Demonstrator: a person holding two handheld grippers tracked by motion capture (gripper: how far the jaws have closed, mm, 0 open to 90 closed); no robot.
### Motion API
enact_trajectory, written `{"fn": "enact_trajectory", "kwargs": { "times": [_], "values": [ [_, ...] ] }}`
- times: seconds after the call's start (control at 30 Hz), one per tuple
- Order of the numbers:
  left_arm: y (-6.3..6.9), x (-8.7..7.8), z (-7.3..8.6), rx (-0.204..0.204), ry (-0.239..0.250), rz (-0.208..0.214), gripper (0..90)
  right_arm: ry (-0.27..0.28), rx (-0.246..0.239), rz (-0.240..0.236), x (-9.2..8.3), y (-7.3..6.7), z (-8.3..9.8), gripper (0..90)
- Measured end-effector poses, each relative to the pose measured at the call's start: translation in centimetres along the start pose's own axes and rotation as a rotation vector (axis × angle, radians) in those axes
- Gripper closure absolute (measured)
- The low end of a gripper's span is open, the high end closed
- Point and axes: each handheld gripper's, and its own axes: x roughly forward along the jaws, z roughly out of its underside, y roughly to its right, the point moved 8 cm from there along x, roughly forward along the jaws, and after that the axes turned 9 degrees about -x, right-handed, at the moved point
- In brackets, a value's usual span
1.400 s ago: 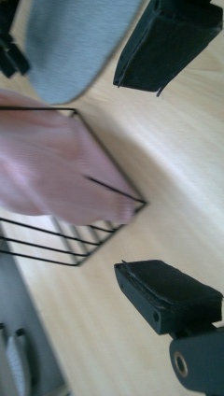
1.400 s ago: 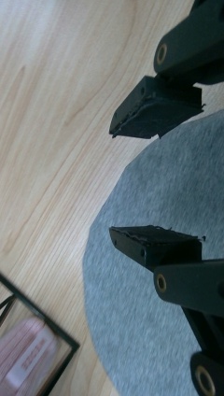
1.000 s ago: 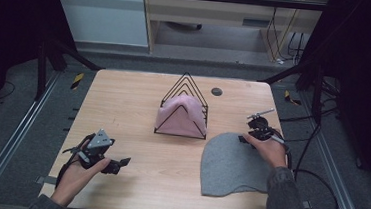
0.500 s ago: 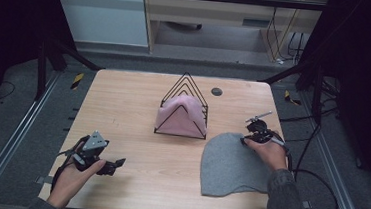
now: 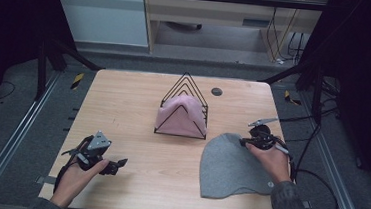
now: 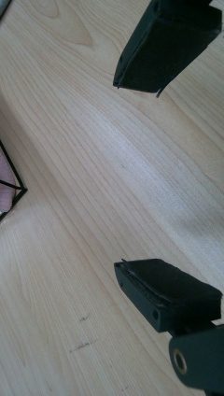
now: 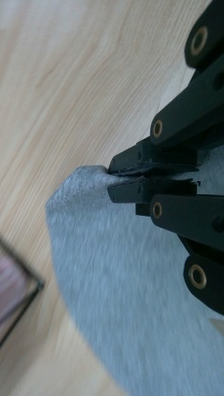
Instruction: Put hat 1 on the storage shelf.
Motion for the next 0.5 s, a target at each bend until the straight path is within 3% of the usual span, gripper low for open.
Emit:
{"fn": "enact_trajectory", "kwargs": {
  "times": [0.13,0.5],
  "values": [
    [0.0,0.1,0.1,-0.005,-0.006,0.011,9.0,0.122,-0.092,-0.026,-3.6,-2.9,-1.9,86.1],
    [0.2,0.3,0.3,-0.020,-0.010,0.036,8.6,0.294,-0.218,-0.081,-9.9,-8.5,-5.6,86.0]
  ]
}}
